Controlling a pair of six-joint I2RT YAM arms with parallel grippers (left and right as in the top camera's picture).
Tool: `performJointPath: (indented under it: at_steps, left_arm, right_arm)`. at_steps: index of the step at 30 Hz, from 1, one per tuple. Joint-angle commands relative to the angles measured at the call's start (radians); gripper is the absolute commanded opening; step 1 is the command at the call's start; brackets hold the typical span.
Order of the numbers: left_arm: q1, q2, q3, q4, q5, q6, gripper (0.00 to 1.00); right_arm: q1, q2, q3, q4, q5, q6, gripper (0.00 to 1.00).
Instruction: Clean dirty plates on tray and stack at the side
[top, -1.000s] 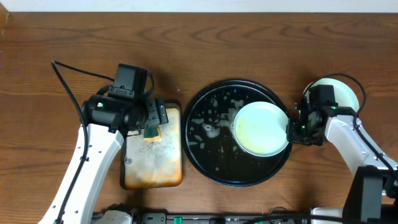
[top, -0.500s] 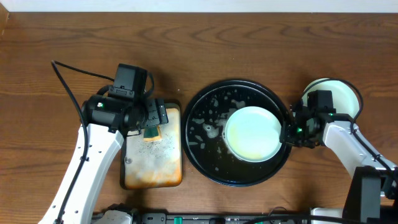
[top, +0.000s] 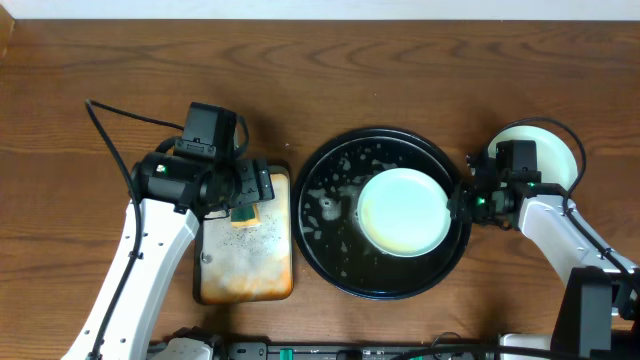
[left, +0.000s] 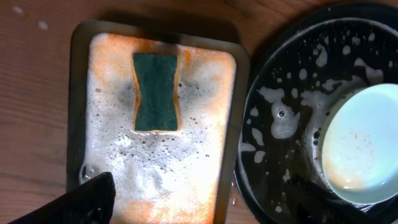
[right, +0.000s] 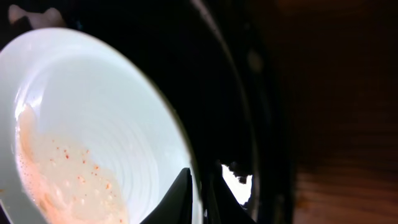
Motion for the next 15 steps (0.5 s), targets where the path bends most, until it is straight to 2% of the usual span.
performJointPath:
  at_steps: [1, 4, 9, 15]
  left_arm:
    - [-0.002, 0.004, -0.001, -0.003, 0.015, 0.006, 0.94]
    - [-0.002, 0.004, -0.001, -0.007, 0.015, 0.006, 0.94]
    - [-0.002, 0.004, -0.002, -0.007, 0.015, 0.006, 0.94]
    - [-0.002, 0.004, -0.002, -0.008, 0.015, 0.006, 0.94]
  right_arm:
    - [0.015, 0.006, -0.003, 0.006, 0.026, -0.066, 0.12]
    - [0.033, 0.006, -0.006, 0.005, 0.026, -0.123, 0.15]
    - [0.072, 0.01, -0.026, 0.032, 0.058, -0.138, 0.2]
    - [0.08, 0.01, -0.041, 0.104, 0.097, -0.138, 0.17]
